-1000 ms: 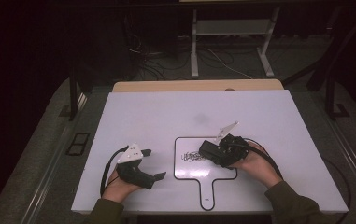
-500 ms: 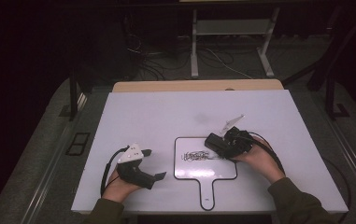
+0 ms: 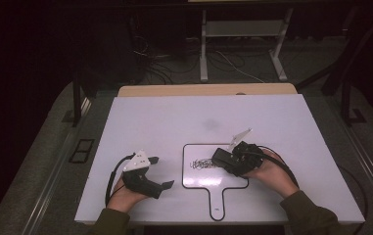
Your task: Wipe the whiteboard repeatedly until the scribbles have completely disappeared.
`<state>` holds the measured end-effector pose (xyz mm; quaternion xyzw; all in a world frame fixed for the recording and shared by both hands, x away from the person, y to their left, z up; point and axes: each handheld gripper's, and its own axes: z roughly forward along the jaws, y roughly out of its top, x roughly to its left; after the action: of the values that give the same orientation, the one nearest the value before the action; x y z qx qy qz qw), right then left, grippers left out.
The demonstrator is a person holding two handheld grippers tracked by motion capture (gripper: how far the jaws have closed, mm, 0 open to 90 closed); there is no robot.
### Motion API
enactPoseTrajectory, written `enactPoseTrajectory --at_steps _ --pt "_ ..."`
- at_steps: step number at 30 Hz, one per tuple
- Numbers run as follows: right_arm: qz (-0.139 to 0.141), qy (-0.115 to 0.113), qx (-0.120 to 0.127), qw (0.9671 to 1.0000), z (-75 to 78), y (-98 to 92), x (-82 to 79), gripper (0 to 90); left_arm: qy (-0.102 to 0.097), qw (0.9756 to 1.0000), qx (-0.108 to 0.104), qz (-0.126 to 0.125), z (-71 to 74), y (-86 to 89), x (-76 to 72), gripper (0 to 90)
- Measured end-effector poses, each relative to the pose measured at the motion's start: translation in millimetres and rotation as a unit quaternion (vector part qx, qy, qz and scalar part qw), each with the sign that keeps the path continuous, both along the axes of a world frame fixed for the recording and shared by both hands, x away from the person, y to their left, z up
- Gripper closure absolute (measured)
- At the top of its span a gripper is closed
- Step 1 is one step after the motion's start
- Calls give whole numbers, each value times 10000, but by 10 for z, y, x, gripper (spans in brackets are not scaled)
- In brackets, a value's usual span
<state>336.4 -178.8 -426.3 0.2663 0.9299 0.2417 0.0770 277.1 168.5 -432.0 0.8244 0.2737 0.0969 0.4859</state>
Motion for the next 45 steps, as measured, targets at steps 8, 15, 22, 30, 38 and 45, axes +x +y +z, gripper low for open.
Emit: enactPoseTrajectory --at_steps 8,15,22,30,38,45 --pt "13 16 -25 10000 3 -23 57 383 -2 10000 -3 2 1 2 -1 0" --pt "-302 70 83 9995 -6 -115 259 383 -1 10000 0 0 -4 -3 3 0" --pt "-437 60 92 9990 -8 -163 336 383 -2 10000 0 -6 -3 -5 2 0" --pt "-220 29 -62 9997 5 -117 180 383 0 10000 1 4 -1 0 0 0" --pt "40 75 -134 9999 19 -71 -9 383 2 10000 12 -13 3 -6 -2 0" --pt "-71 83 -87 9999 12 -121 131 383 2 10000 16 -10 0 -6 0 0"
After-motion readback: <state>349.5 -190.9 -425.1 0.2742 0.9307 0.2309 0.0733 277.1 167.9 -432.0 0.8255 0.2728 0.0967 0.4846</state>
